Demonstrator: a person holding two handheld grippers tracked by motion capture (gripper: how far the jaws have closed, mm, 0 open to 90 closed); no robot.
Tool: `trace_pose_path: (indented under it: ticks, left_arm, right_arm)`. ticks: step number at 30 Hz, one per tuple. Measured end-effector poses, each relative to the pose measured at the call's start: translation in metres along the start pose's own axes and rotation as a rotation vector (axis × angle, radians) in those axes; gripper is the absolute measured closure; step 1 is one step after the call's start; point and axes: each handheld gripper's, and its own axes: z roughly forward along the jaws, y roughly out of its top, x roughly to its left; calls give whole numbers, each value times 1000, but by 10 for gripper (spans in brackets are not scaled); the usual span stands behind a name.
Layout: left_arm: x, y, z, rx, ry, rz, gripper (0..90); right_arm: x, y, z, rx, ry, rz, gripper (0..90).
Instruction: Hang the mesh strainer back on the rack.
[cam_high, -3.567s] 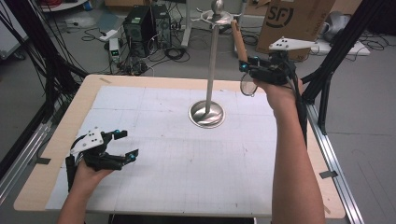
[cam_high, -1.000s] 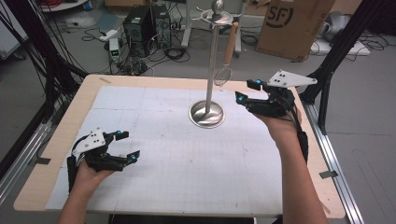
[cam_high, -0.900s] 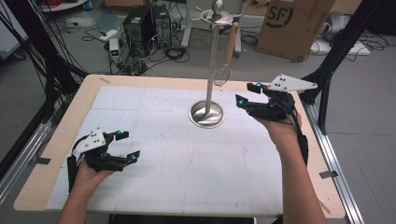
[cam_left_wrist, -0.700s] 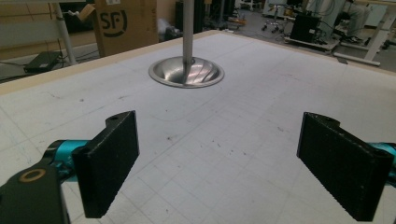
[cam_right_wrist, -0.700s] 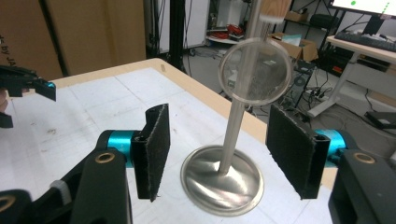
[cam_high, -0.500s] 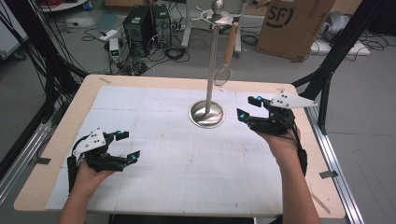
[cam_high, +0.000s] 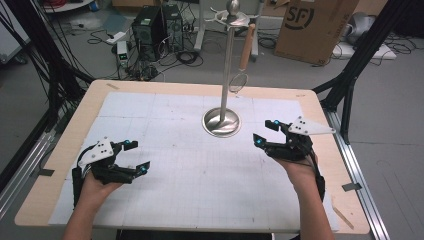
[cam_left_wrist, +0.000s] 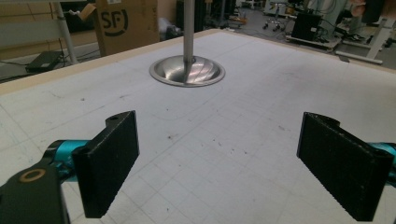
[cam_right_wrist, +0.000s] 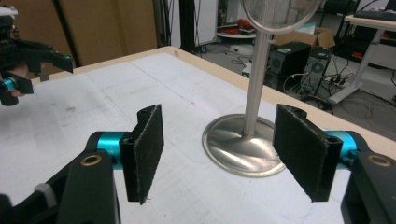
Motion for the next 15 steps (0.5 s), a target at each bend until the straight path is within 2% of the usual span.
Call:
trace_pose_path:
  ticks: [11, 15]
  left_arm:
    - [0, 0, 0, -1, -1, 1, 134]
    - [0, 0, 0, 1, -1, 4, 135]
  right_arm:
    - [10, -30, -5, -15, 12, 14, 307]
    - [11, -42, -4, -1, 16, 26, 291]
